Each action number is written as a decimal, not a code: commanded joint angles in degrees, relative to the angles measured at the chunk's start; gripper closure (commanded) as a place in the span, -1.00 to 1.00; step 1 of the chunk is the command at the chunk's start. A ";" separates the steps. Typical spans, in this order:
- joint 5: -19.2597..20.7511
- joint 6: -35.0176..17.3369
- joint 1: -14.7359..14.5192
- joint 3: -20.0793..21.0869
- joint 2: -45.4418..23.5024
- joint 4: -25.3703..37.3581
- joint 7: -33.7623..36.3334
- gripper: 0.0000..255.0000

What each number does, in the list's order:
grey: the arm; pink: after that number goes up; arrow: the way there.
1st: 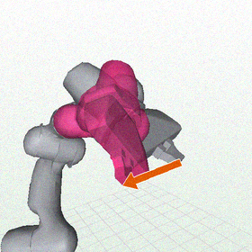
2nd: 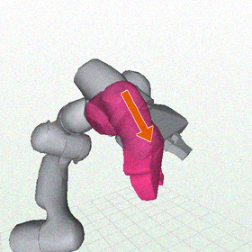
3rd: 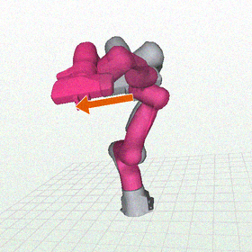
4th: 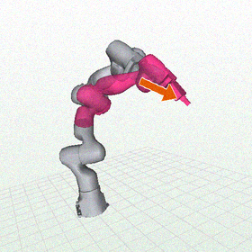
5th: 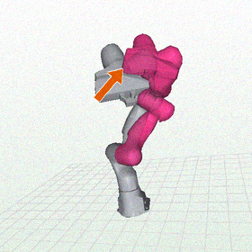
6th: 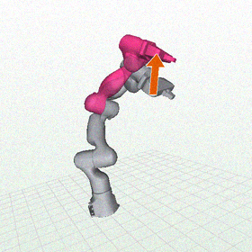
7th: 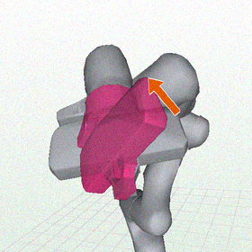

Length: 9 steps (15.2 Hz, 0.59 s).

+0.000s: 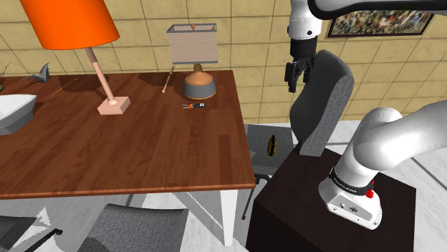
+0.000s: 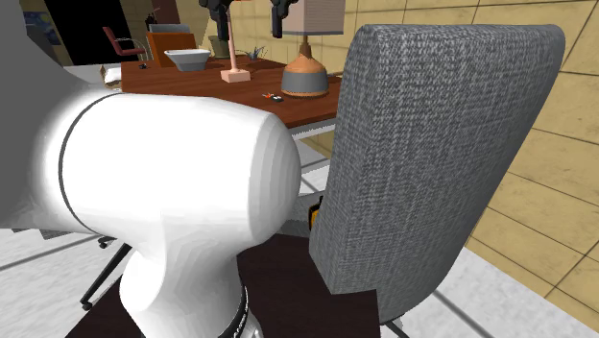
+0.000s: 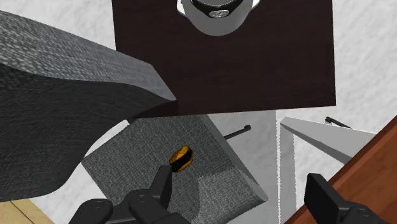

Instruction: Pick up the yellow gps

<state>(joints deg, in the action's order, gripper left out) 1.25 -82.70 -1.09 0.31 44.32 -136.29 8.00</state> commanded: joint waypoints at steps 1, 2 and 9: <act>0.00 0.00 0.00 0.00 0.00 0.00 0.00 -1.00; 0.54 -1.35 -0.09 -1.14 -0.58 -1.21 -1.92 -1.00; 4.12 -11.47 -0.61 -8.94 -7.69 -7.49 -15.17 -1.00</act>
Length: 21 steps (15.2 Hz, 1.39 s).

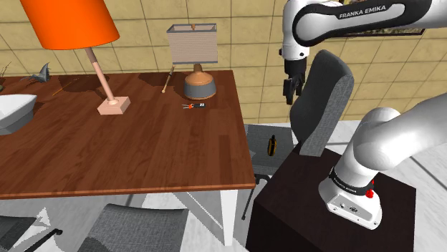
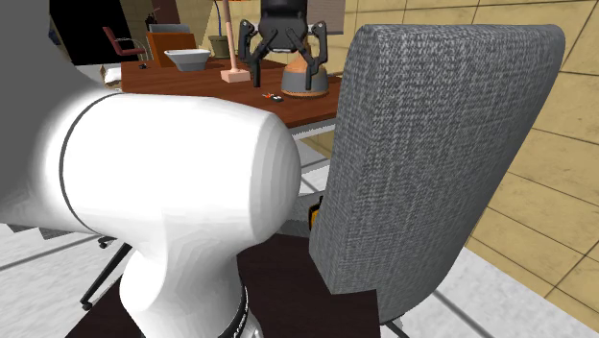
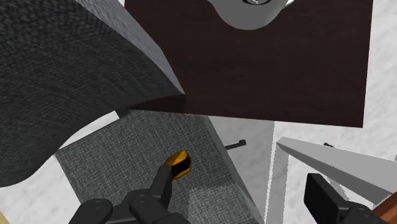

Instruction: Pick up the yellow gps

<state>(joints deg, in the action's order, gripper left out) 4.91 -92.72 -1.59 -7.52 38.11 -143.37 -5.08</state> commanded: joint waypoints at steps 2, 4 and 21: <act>1.29 -4.56 -0.30 -3.22 -4.51 -1.47 -5.84 -1.00; 1.93 -7.72 -0.53 -5.25 -7.96 -2.19 -9.60 -1.00; -4.86 -31.61 -1.74 -13.21 -49.55 4.76 -43.92 -1.00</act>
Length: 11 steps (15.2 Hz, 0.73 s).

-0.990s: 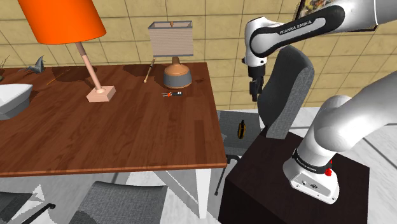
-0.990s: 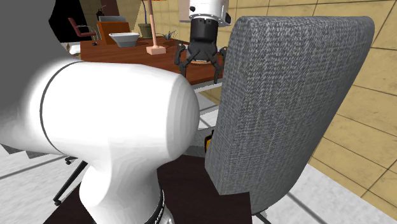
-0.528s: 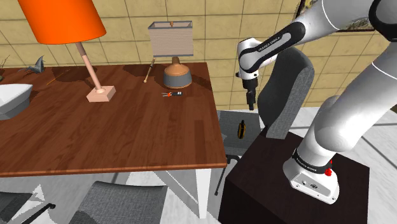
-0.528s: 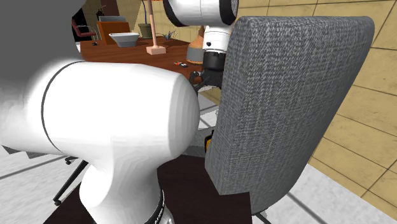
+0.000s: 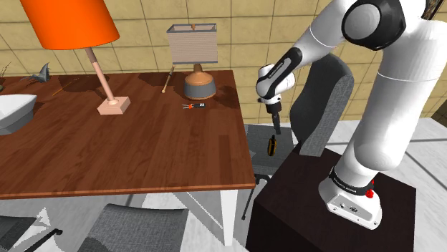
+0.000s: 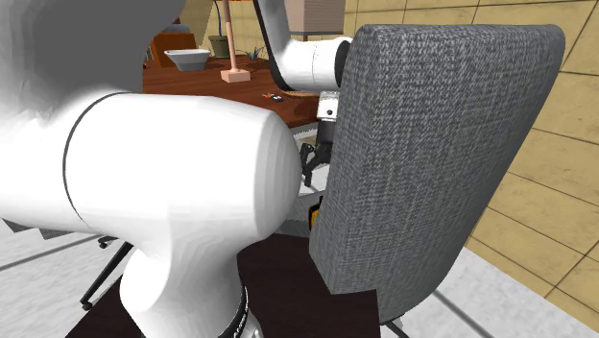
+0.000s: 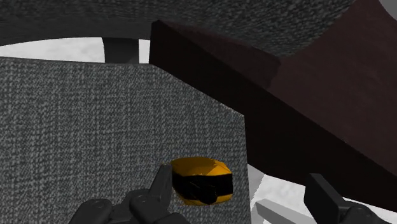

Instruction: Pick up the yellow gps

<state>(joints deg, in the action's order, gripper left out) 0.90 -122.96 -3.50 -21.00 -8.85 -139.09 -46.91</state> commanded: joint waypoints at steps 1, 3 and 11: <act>-1.67 -2.28 0.52 0.70 -5.27 1.55 -4.00 -1.00; -2.12 -3.18 0.79 1.04 -6.61 1.82 -4.57 -1.00; -4.30 -7.70 1.55 2.20 -11.93 2.36 -5.86 -1.00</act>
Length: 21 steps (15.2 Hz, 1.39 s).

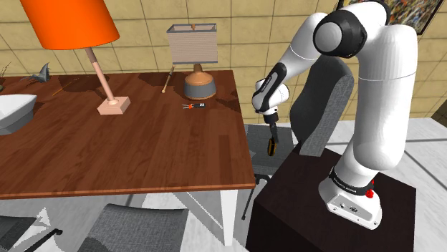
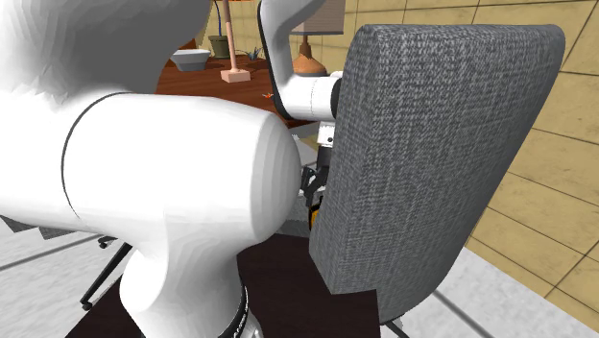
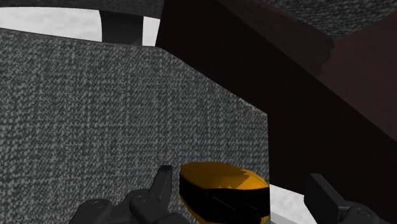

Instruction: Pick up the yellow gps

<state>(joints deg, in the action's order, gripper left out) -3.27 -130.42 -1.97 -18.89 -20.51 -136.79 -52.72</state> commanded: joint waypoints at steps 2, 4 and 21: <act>-0.11 -0.19 0.04 0.07 -0.25 0.08 -0.06 1.00; -0.11 -0.19 0.05 0.06 -0.27 0.09 -0.08 1.00; 3.43 7.49 -1.12 -1.67 8.48 -0.52 2.09 1.00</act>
<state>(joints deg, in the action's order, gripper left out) -0.21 -123.78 -3.07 -20.37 -12.83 -137.39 -50.75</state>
